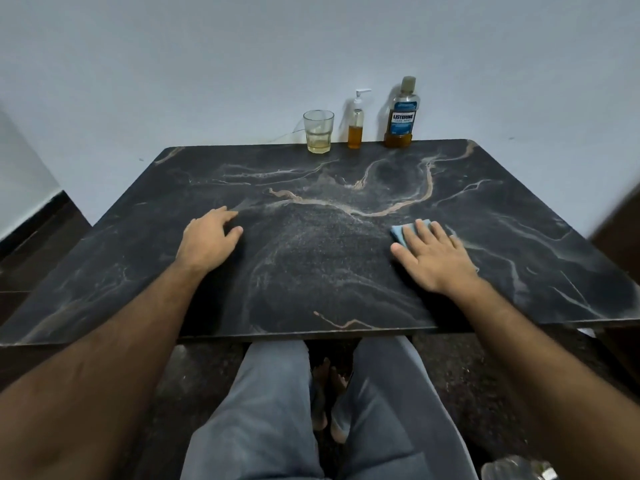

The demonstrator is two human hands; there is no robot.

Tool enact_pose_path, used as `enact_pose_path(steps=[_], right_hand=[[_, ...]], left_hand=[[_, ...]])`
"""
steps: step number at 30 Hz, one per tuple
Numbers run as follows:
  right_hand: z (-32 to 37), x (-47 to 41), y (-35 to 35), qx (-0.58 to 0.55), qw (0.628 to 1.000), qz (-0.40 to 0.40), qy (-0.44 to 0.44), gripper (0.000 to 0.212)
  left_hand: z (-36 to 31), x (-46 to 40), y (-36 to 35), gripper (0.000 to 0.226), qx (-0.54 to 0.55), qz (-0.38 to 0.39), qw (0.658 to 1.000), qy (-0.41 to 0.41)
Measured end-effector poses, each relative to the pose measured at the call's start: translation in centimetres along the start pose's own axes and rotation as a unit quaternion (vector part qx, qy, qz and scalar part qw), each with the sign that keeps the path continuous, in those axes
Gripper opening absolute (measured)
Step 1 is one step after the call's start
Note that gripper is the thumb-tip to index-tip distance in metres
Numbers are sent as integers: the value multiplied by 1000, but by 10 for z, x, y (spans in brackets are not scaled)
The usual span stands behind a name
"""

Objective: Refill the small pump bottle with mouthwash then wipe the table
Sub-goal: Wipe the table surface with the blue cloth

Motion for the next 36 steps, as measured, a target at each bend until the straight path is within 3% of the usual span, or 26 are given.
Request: enact_pose_path(steps=[12,18,23,29,33,36], right_hand=[[76,-131,-6,-23,999,38,-17,85],[158,-152,-30,-24,997,61,51,80],[215,-129,-47,-19,983,78,165,69],[220,-70,-53,-16,956,95,278,62],[206,-27,-50,-40,940,132,311,58],[189,-5,-36,-135,926,163,312,48]], left_hand=[[21,-33,-3,47,29,-1,1000,5],[24,-43,-3,47,39,-2,999,8],[24,-41,-1,47,48,-10,999,13],[18,-29,7,41,70,-28,997,18],[9,-19,17,30,82,-45,996,8],[-3,-11,20,21,90,-45,995,-6]])
Point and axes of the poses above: each hand's wrist, its own x-axis away from the middle knuckle, its own y-axis out of the back of the hand, z = x × y, the point moved 6 cm from there along -x, towards the middle knuckle, and after that the axes turned 10 degrees about -x, right-handed, at the moved point
